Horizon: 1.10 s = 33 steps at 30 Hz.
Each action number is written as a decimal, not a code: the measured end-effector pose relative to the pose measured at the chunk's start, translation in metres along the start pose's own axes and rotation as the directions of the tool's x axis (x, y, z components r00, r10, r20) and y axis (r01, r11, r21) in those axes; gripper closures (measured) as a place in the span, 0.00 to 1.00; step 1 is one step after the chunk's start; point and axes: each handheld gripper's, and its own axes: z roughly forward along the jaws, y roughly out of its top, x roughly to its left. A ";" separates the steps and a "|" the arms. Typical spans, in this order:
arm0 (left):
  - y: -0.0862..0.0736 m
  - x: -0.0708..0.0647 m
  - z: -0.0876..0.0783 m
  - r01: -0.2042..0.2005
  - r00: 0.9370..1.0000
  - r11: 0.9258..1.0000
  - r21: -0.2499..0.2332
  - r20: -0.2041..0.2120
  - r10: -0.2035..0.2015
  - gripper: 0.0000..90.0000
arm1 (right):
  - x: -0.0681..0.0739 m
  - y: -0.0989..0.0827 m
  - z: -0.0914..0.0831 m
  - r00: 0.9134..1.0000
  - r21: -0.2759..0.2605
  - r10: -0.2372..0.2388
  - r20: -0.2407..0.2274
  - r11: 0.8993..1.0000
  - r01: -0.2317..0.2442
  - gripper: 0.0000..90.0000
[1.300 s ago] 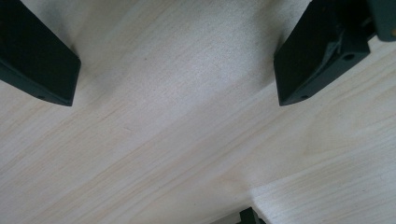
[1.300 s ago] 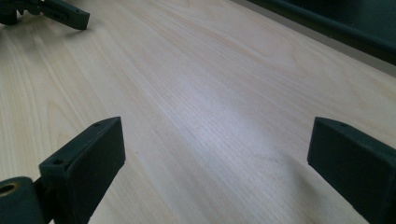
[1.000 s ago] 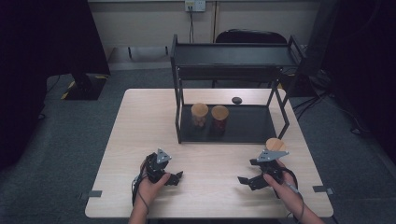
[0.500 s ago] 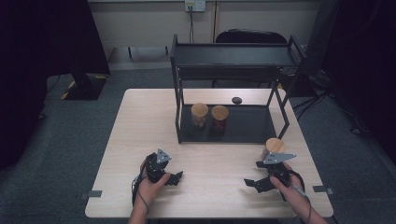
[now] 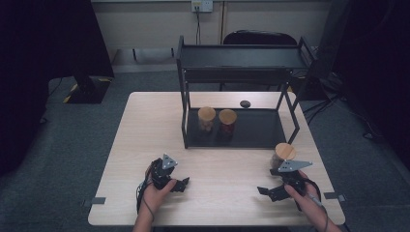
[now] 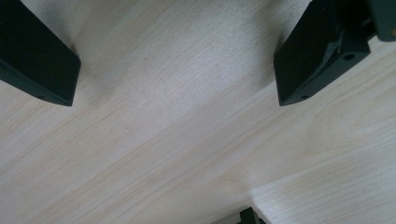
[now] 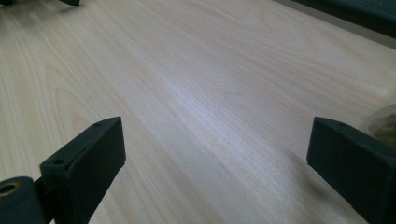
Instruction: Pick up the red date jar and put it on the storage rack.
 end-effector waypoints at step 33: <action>0.000 0.000 0.000 0.000 1.000 1.000 0.000 0.000 0.000 0.00 | -0.016 -0.025 -0.026 0.997 0.023 0.008 0.074 1.000 -0.009 0.04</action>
